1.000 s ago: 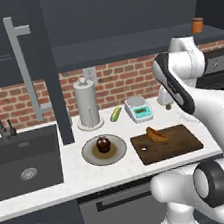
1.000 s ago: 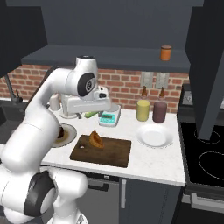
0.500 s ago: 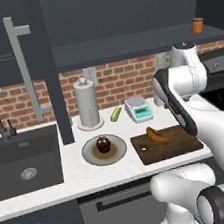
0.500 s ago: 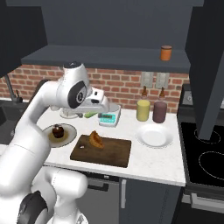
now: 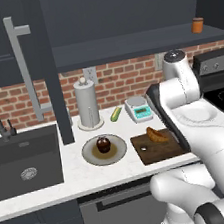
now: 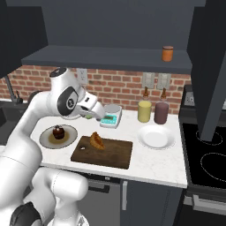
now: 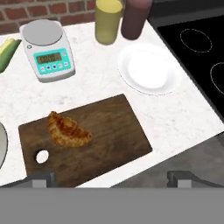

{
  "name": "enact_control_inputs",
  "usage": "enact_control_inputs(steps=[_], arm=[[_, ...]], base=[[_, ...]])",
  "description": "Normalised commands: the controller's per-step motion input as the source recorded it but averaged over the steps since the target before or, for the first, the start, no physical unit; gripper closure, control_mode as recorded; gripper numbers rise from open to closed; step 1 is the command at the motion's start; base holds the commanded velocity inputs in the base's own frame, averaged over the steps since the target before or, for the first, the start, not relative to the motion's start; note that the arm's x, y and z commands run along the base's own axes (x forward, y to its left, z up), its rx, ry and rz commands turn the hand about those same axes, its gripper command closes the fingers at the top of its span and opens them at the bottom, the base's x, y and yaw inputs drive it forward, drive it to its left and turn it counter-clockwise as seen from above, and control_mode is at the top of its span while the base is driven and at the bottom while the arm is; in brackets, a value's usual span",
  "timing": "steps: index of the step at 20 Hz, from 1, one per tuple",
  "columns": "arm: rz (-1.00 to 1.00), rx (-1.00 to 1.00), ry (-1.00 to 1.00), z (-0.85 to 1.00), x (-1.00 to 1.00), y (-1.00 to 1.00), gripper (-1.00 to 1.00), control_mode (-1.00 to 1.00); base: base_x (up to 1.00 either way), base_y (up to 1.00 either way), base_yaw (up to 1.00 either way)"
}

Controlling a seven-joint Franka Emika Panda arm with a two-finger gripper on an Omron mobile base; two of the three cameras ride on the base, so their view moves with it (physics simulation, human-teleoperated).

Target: From the different types of pastries on the counter, select a croissant and place it on the cutting board. Then retrieve a jar of jam from the cabinet and place it alongside the croissant on the cutting board.

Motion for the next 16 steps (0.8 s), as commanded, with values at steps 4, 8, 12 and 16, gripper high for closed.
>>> enact_control_inputs(steps=[4,8,12,16], arm=[[-0.27,0.00,-0.12,0.58,0.08,0.00,-1.00,-1.00],[-0.17,0.00,-0.17,0.72,0.00,-0.06,-1.00,-1.00],[-0.14,0.00,-0.19,0.52,0.00,-0.13,-1.00,-1.00],[-0.13,0.00,-0.15,0.40,0.00,-0.19,-1.00,-1.00]], base=[[0.00,0.00,0.00],[0.00,0.00,0.00],[0.00,0.00,0.00],[0.00,0.00,0.00]])
